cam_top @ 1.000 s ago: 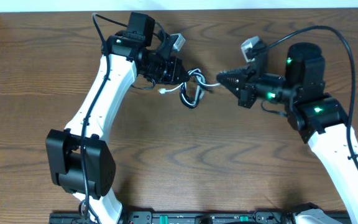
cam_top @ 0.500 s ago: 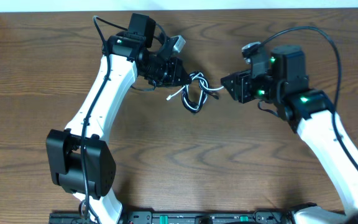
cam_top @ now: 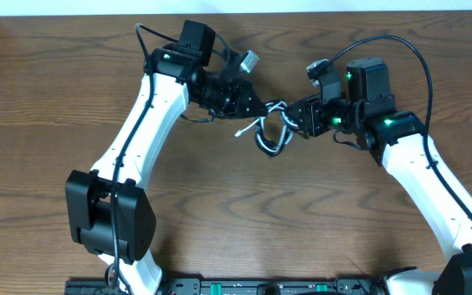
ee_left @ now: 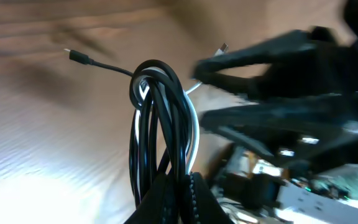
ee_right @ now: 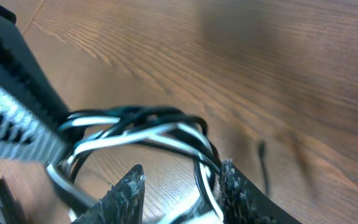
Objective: Untangle cables
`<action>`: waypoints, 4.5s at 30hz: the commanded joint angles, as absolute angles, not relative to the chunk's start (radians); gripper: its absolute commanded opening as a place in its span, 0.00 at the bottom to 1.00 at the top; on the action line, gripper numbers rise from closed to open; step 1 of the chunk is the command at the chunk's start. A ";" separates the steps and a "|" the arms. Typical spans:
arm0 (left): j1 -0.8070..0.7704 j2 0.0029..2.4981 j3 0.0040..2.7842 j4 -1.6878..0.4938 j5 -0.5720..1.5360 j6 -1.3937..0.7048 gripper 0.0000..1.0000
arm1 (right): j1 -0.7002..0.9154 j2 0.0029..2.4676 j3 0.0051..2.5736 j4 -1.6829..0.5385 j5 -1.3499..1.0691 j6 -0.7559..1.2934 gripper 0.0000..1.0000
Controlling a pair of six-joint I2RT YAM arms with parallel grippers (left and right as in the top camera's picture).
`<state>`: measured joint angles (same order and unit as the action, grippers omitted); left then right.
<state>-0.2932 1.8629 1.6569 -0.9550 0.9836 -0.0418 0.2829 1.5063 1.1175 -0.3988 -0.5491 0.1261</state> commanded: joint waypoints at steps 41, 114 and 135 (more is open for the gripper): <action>-0.334 1.872 1.639 -0.892 0.576 -0.178 0.07 | 0.263 1.604 1.131 -0.690 0.061 0.447 0.12; -0.586 2.039 1.640 -0.551 0.583 -0.084 0.67 | -0.139 1.415 1.155 -0.621 -0.284 0.362 0.42; -0.741 2.093 1.640 -0.379 0.406 -0.150 0.65 | -0.129 1.454 1.150 -0.659 -0.284 0.324 0.42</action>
<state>-0.7277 2.0705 1.6451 -0.3836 0.4149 -0.1368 -0.1333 1.4517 1.1545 -0.6579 -0.2749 0.3462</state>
